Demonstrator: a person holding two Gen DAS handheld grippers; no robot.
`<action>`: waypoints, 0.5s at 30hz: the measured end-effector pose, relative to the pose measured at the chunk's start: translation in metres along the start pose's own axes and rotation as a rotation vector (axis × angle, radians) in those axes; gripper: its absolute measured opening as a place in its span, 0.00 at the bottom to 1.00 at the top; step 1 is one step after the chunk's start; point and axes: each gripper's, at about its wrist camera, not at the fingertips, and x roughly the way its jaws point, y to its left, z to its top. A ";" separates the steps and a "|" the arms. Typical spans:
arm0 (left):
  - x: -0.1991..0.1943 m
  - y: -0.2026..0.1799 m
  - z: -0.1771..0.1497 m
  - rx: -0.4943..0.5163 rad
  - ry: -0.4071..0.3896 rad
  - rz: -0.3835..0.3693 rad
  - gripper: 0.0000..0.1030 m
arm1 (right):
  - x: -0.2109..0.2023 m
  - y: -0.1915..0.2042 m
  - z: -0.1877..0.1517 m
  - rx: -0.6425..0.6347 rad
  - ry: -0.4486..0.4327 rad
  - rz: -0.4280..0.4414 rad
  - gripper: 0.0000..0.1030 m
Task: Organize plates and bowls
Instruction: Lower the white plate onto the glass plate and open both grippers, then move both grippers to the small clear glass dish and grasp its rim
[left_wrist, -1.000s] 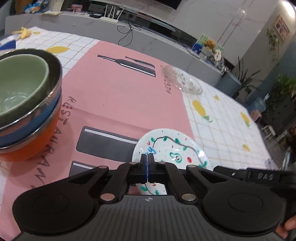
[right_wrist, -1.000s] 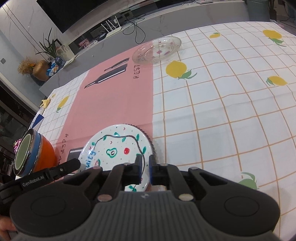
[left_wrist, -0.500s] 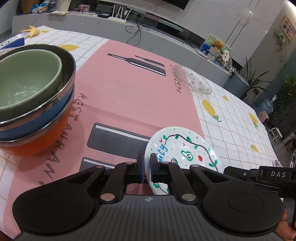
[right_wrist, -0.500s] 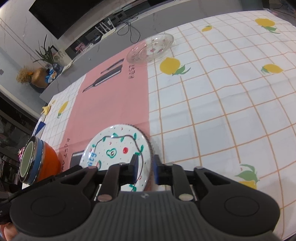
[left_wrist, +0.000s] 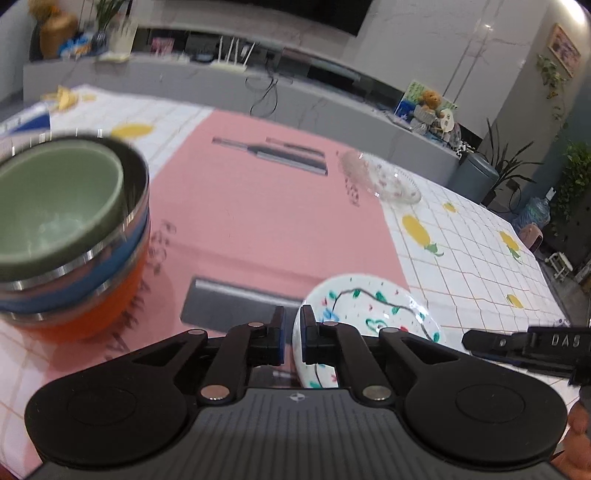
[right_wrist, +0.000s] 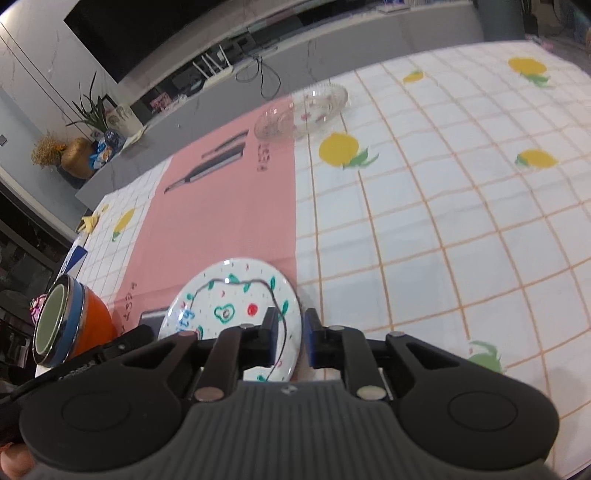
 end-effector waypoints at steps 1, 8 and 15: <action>-0.002 -0.002 0.001 0.016 -0.009 0.003 0.08 | -0.002 0.001 0.002 -0.010 -0.016 -0.011 0.26; -0.009 -0.024 0.023 0.074 -0.045 -0.041 0.13 | -0.010 0.011 0.024 -0.113 -0.161 -0.105 0.55; -0.001 -0.058 0.053 0.113 -0.134 0.033 0.15 | -0.011 0.016 0.056 -0.140 -0.378 -0.265 0.72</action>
